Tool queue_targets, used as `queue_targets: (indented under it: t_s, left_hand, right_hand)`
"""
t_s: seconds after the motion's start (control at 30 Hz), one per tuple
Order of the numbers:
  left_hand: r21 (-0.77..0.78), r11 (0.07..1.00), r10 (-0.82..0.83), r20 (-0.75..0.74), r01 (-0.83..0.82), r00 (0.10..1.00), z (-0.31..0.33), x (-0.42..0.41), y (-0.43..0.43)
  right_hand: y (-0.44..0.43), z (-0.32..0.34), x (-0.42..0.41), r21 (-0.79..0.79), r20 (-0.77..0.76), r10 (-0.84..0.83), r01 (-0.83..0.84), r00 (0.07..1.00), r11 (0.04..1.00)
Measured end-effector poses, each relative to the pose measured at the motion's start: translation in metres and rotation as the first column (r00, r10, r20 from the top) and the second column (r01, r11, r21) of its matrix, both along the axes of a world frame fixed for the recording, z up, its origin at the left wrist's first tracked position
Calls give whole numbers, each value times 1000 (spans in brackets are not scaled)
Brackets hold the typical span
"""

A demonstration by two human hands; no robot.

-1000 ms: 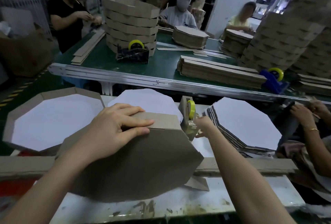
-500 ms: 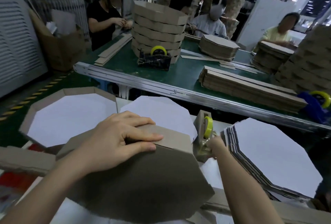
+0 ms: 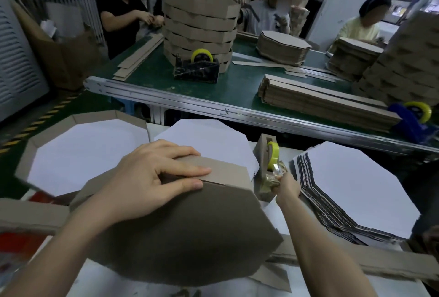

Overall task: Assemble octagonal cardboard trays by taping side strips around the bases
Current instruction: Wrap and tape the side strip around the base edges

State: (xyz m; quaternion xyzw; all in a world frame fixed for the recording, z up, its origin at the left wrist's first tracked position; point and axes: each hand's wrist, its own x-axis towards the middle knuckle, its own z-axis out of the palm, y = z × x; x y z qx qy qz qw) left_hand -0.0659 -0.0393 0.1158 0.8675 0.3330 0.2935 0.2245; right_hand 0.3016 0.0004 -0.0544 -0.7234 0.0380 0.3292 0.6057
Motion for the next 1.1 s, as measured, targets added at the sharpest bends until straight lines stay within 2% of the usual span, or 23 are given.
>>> queue_targets:
  t_s: [0.1,0.2,0.33,0.6,0.77,0.93,1.03,1.1]
  left_hand:
    - [3,1000,-8,-13,8,1000,-1,0,-1]
    - [10,1000,-3,-17,3,1000,-1,-1,0]
    - [21,1000,6,-23,-6,1000,-3,-1,-1]
    - [42,999,17,-4,-17,1000,-3,-2,-3]
    - [59,998,23,11,-24,1000,-3,-3,-7]
    - [70,997,28,-5,-28,1000,-6,-8,-9]
    - [84,996,32,-27,-29,999,-8,-15,-11]
    - [91,995,40,-25,-37,999,-10,-22,-13]
  right_hand:
    - [-17,-19,-1,9,78,-6,5,997,1000]
    - [-32,-34,1,86,124,130,-141,984,986]
    - [-45,-47,1,35,238,229,-244,944,969]
    - [-44,-49,14,24,260,237,-251,936,968]
    - [-56,-45,15,31,208,283,-296,936,955]
    - [-56,-26,-4,-153,376,424,-396,824,906]
    - [-49,5,-25,-131,421,420,-405,804,905]
    - [-47,35,-44,-142,484,467,-460,740,876]
